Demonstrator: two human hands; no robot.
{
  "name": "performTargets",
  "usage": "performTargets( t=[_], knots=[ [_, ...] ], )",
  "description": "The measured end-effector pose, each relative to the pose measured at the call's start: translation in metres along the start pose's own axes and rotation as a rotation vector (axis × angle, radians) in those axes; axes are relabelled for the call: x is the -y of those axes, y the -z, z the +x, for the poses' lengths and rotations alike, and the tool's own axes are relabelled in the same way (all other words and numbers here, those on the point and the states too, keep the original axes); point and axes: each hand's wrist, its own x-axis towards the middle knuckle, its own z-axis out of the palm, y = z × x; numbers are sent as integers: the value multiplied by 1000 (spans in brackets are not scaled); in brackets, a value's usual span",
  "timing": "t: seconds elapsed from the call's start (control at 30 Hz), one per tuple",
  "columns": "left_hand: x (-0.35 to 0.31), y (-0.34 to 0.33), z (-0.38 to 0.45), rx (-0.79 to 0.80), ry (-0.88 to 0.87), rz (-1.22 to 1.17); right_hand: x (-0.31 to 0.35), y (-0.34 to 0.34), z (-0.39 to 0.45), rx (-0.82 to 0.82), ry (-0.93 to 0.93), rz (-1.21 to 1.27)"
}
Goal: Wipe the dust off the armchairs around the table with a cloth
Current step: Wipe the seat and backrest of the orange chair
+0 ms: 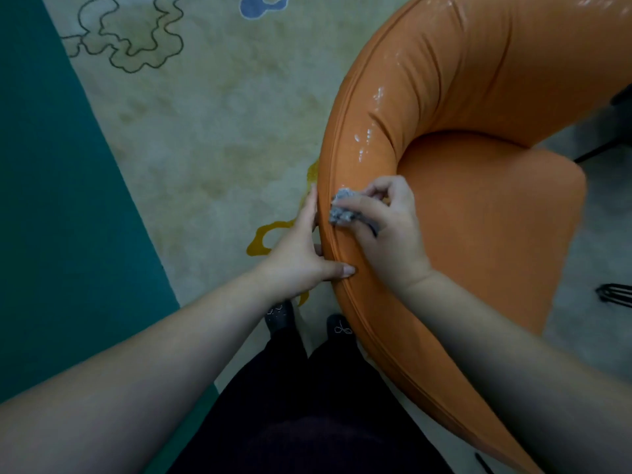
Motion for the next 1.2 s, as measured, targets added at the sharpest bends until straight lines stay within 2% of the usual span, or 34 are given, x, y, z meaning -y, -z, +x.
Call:
performTargets(
  t=[0.13,0.37,0.47,0.53,0.63,0.73,0.83,0.97,1.07,1.2],
  knots=[
    [0,-3,4,-40,-8,20,-2,-6,34,-79,-35,20],
    [-15,9,18,-28,-36,72,-2,-5,3,-111,-148,88],
    [-19,12,22,-23,-29,98,-2,-4,27,-85,-133,56],
    [-18,13,23,-38,-31,93,-4,-5,57,-125,-140,32],
    [-20,12,26,-151,-63,114,-8,-5,84,-159,-173,83],
    [-31,10,37,-297,-107,121,-14,-3,65,-160,-177,134],
    [-46,11,57,-404,-129,228,-14,-3,46,-185,-213,211],
    [-61,-2,89,-511,-147,224,-24,-7,80,-264,-243,204],
    [-56,-14,99,-644,-167,361,-31,-11,99,-302,-241,212],
    [-52,-17,102,-755,-139,529,-35,-16,71,-292,-207,224]
  ],
)
